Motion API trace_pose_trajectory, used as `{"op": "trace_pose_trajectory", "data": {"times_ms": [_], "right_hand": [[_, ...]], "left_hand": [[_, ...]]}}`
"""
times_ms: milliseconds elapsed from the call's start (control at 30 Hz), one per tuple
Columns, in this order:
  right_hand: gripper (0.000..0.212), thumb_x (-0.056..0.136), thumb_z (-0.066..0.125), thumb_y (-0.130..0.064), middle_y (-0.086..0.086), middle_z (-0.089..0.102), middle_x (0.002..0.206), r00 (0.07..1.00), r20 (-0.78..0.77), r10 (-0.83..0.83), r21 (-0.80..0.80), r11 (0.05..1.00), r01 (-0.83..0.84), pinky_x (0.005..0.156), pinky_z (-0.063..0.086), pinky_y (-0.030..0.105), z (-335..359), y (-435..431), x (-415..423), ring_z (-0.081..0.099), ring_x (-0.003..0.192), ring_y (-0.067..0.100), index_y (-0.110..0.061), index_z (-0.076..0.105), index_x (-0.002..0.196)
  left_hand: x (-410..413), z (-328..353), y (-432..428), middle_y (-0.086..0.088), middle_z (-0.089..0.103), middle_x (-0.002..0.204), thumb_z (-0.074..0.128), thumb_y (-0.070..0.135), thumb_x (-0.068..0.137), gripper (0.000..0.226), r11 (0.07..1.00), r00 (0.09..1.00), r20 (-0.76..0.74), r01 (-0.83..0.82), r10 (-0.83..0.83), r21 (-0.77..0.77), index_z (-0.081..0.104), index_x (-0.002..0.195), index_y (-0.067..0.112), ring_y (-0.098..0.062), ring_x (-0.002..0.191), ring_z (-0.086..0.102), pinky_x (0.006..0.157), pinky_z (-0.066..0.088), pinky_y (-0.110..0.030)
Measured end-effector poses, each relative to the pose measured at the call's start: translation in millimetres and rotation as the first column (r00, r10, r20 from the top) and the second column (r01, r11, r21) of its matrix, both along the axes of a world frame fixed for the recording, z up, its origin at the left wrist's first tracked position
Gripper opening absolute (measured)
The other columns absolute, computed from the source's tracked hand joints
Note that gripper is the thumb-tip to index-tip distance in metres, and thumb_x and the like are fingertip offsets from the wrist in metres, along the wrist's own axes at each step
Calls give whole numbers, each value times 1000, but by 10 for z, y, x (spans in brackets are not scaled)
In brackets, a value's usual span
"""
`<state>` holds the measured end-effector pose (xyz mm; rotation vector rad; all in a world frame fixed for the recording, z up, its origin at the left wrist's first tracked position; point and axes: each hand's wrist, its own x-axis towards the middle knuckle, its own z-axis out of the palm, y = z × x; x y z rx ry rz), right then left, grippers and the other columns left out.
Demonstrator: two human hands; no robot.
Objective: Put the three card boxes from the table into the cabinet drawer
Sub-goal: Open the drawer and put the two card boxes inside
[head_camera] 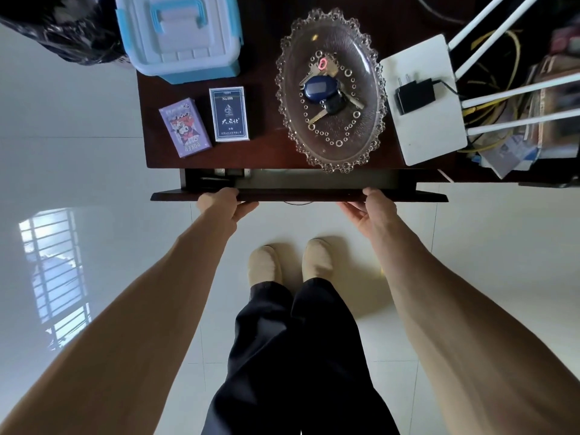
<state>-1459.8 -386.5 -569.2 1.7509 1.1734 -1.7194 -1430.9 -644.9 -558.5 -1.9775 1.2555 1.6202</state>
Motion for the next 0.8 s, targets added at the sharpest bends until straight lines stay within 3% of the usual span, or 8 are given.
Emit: {"op": "trace_pose_trajectory", "data": {"times_ms": [100, 200, 300, 433, 600, 800], "right_hand": [[32, 96, 59, -4, 25, 73, 107, 1000, 16, 5, 12, 1000, -5, 65, 66, 45, 5, 12, 80, 75, 90, 31, 0, 57, 127], [34, 95, 61, -3, 24, 72, 108, 1000, 21, -10, 14, 1000, 10, 58, 64, 43, 22, 25, 212, 74, 89, 32, -1, 56, 129], [37, 95, 63, -5, 24, 70, 113, 999, 43, -2, 19, 1000, 1, 61, 65, 44, 12, 52, 346, 73, 95, 34, -3, 55, 131], [37, 95, 63, -6, 23, 69, 116, 997, 78, -7, 25, 1000, 5, 58, 65, 42, 22, 81, 501, 72, 97, 35, -3, 55, 131], [36, 96, 62, -4, 23, 71, 111, 994, 101, -44, 19, 999, 42, 55, 65, 43, 60, 108, 696, 73, 91, 35, -3, 56, 131], [34, 97, 61, -4, 22, 72, 102, 993, 96, -68, 13, 998, 67, 62, 65, 45, 98, 137, 904, 73, 79, 31, -1, 56, 130]], "left_hand": [[82, 6, 17, -24, 71, 92, 56, -4, 90, 11, 1000, 1000, 25, 12, -11, -3, 51, 97, 2, -35, 54, 73, 53, 62, -43], [191, 13, 24, -25, 69, 91, 57, -4, 90, 10, 1000, 999, 35, 20, -20, 6, 50, 93, 2, -35, 50, 71, 45, 60, -38], [327, -8, 36, -24, 69, 93, 58, -3, 89, 16, 999, 998, 55, 32, -32, 4, 50, 101, 4, -35, 53, 73, 50, 62, -41], [497, -23, 57, -23, 70, 87, 59, 0, 88, 14, 998, 994, 89, 62, -60, -12, 48, 85, 8, -35, 55, 73, 54, 63, -43], [706, -28, 93, -24, 70, 83, 60, 0, 86, 10, 996, 988, 129, 85, -82, -19, 51, 84, 5, -37, 57, 73, 71, 63, -46], [903, 0, 139, -25, 70, 81, 60, -1, 84, 10, 996, 985, 151, 92, -88, -17, 52, 88, 3, -38, 58, 73, 70, 63, -47]]}}
